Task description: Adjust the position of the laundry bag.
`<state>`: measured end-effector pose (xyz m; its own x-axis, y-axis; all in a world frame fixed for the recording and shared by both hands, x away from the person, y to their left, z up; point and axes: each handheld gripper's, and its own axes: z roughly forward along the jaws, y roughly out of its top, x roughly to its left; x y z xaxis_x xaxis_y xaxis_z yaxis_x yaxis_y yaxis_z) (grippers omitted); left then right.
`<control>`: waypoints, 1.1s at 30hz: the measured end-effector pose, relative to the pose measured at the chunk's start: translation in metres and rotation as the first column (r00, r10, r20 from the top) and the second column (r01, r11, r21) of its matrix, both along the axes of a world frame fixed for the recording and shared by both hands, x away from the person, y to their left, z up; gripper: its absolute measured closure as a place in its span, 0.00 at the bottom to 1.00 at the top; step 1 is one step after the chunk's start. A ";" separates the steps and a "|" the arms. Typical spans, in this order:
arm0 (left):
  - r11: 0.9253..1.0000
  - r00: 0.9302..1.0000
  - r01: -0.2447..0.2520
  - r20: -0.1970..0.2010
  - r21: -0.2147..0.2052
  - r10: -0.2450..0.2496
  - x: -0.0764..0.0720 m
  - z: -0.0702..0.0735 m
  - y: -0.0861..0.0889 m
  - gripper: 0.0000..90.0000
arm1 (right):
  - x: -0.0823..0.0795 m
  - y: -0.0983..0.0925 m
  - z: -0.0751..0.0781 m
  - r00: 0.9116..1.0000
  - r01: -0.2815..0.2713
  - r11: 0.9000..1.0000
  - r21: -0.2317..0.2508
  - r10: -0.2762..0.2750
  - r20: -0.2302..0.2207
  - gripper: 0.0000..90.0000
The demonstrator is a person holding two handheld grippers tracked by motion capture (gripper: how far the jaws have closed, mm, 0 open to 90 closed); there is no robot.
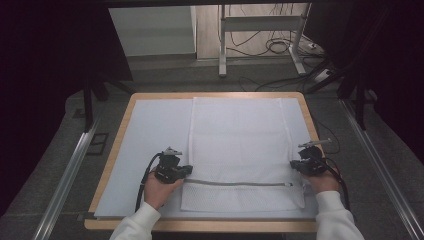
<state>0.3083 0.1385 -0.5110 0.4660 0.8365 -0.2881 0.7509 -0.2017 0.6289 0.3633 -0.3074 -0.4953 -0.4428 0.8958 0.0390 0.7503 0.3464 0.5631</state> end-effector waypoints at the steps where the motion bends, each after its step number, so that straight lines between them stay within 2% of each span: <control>1: 1.000 1.000 -0.001 -0.002 0.000 0.001 0.000 0.000 0.001 0.99 | 0.000 0.001 0.000 1.000 0.000 1.000 0.003 0.000 -0.001 0.98; 17: 1.000 1.000 -0.020 -0.011 -0.008 0.020 -0.002 -0.002 0.013 0.99 | -0.003 0.008 0.000 1.000 -0.021 1.000 0.023 0.021 0.003 0.98; 33: 0.999 0.999 -0.033 -0.009 -0.010 0.033 -0.007 0.000 0.029 0.99 | -0.005 0.022 0.005 0.999 -0.042 0.999 0.031 0.041 0.030 0.98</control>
